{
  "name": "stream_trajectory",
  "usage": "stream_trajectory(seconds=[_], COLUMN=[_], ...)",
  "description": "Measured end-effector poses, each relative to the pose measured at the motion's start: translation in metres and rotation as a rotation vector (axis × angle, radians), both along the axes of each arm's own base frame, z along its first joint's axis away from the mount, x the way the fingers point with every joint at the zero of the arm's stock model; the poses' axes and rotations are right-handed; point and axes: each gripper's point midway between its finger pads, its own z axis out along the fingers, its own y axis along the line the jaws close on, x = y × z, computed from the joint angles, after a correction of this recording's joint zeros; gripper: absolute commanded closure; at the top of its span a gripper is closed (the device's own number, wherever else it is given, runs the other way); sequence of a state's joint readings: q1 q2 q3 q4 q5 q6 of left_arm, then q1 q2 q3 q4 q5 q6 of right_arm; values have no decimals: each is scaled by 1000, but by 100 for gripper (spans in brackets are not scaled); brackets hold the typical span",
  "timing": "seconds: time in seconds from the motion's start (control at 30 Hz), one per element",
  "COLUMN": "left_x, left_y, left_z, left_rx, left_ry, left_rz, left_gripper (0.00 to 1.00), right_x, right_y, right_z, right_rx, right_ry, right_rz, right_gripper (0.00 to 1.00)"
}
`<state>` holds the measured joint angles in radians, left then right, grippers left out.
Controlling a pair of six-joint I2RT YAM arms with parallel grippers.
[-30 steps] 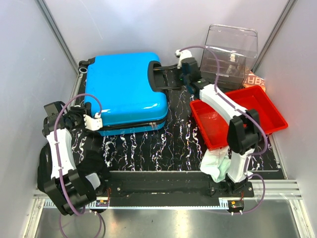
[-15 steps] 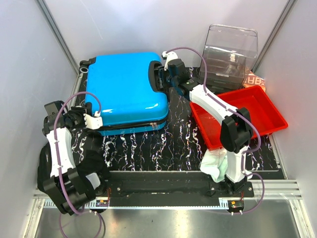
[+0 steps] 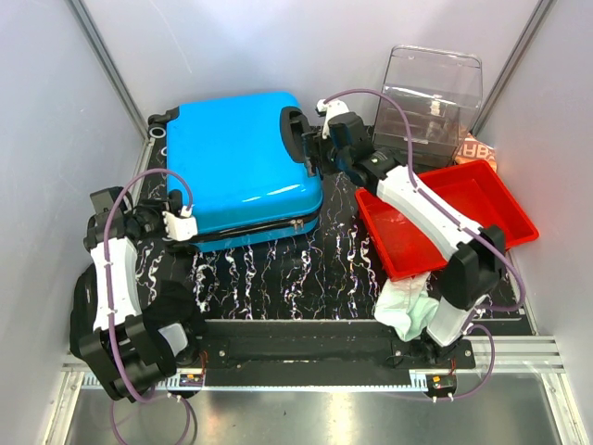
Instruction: Open, take out, and arrange the luggage
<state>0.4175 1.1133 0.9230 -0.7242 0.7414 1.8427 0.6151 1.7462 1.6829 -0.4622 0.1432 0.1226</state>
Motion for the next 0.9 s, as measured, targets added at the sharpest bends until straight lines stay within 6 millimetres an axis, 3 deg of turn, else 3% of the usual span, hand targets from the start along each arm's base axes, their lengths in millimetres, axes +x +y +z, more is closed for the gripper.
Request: stream_trajectory(seconds=[0.1, 0.13, 0.2, 0.23, 0.3, 0.43, 0.6, 0.67, 0.77, 0.9], left_x=[0, 0, 0, 0, 0, 0, 0, 0, 0, -1], left_y=[-7, -8, -9, -9, -9, -9, -9, -9, -9, -9], left_z=[1, 1, 1, 1, 0, 1, 1, 1, 1, 0], left_rx=[-24, -30, -32, -32, -33, -32, -34, -33, -34, -34], left_ry=[-1, 0, 0, 0, 1, 0, 0, 0, 0, 4], left_rz=[-17, -20, -20, -20, -20, -20, -19, -19, -19, -16], left_gripper=[100, 100, 100, 100, 100, 100, 100, 100, 100, 100], right_x=[-8, -7, -4, 1, 20, 67, 106, 113, 105, 93], right_y=[-6, -9, -13, -18, -37, -63, -37, -22, 3, 6], right_z=[3, 2, -3, -6, -13, -24, -39, -51, -65, -71], right_rx=[-9, -9, 7, 12, 12, -18, -28, -30, -52, -134], right_ry=[2, 6, 35, 47, 67, 65, 61, 83, 112, 117], right_rz=[9, 6, 2, -9, -67, -155, -109, -74, -5, 23], right_gripper=[52, 66, 80, 91, 98, 100, 100, 100, 100, 100])
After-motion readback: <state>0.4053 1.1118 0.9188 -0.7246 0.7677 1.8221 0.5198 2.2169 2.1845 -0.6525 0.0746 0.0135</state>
